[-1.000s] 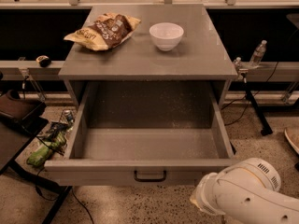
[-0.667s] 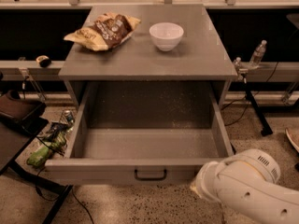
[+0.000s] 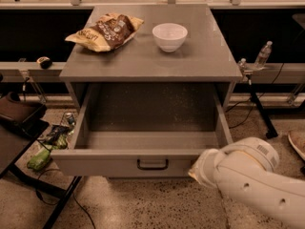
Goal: Close top drawer
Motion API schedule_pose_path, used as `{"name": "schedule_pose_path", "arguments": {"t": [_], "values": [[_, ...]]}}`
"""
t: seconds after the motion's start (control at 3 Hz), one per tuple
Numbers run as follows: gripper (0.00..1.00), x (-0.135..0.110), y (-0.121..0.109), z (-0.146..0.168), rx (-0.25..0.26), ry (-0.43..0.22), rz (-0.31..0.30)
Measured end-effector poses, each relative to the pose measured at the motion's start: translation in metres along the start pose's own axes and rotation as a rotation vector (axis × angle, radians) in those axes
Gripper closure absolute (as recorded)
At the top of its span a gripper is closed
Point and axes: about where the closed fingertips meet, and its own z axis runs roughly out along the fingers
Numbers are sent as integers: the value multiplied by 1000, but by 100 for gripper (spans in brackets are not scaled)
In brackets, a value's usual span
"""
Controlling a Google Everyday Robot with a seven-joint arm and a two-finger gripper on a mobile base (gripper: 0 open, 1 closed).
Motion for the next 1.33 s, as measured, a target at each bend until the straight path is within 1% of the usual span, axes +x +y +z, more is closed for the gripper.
{"name": "schedule_pose_path", "arguments": {"t": [0.33, 0.67, 1.0, 1.33], "values": [[100, -10, -10, 0, 22, -19, -14], [100, -11, -15, 2, 28, -24, -19], [100, -15, -41, 16, 61, -49, -42], [100, -20, -66, 27, 91, -62, -83]]}}
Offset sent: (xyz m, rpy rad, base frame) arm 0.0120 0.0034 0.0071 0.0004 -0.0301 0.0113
